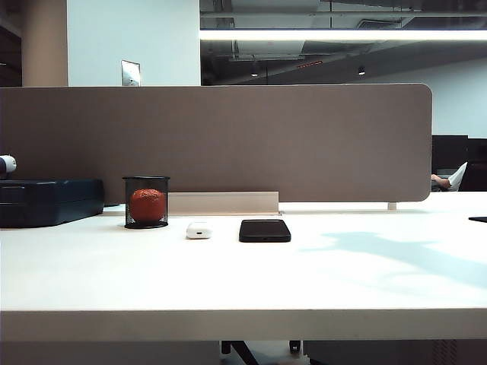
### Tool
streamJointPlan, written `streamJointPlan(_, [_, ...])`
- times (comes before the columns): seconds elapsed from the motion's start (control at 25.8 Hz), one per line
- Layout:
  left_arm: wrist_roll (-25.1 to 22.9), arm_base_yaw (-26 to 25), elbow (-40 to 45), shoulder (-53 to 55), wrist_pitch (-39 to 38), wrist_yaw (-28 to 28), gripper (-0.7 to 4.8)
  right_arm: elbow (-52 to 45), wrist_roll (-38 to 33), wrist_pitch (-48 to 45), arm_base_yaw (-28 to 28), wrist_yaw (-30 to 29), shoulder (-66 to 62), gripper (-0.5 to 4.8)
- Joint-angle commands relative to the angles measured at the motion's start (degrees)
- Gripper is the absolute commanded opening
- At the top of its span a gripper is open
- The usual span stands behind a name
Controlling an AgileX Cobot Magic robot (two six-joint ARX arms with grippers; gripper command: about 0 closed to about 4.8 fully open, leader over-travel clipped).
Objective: Find the wireless headphone case on the desktop and place it on the left side of the phone.
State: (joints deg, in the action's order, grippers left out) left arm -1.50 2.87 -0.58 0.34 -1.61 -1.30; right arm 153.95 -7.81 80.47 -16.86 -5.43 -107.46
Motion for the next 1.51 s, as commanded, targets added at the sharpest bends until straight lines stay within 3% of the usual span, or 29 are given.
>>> streamJointPlan(0.04, [0.0, -0.1, 0.0, 0.0, 0.4, 0.0, -0.05, -8.0, -1.2, -0.6, 0.2, -0.1, 5.9, -0.05])
streamJointPlan(0.58, [0.0, -0.1, 0.0, 0.0, 0.4, 0.0, -0.05, -35.4, -1.4, -2.4, 1.8, -2.0, 23.0, -0.04])
streamJointPlan(0.81, [0.0, -0.1, 0.0, 0.0, 0.4, 0.0, -0.05, -47.5, -1.7, -11.6, 3.1, -1.6, 31.8, -0.04])
streamJointPlan(1.01, [0.0, -0.1, 0.0, 0.0, 0.4, 0.0, -0.05, -58.8, -0.5, -19.1, 3.6, 4.0, 41.3, -0.04])
streamJointPlan(1.2, [0.0, -0.1, 0.0, 0.0, 0.4, 0.0, -0.05, -67.8, -1.2, -25.3, 6.8, 2.2, 48.5, -0.04])
streamJointPlan(1.39, [0.0, -0.1, 0.0, 0.0, 0.4, 0.0, -0.05, -78.4, -0.5, -28.2, 17.8, -6.9, 55.9, -0.04])
streamJointPlan(1.51, [0.0, -0.1, 0.0, 0.0, 0.4, 0.0, -0.05, -82.5, 0.2, -29.9, 19.6, -6.2, 59.5, -0.05])
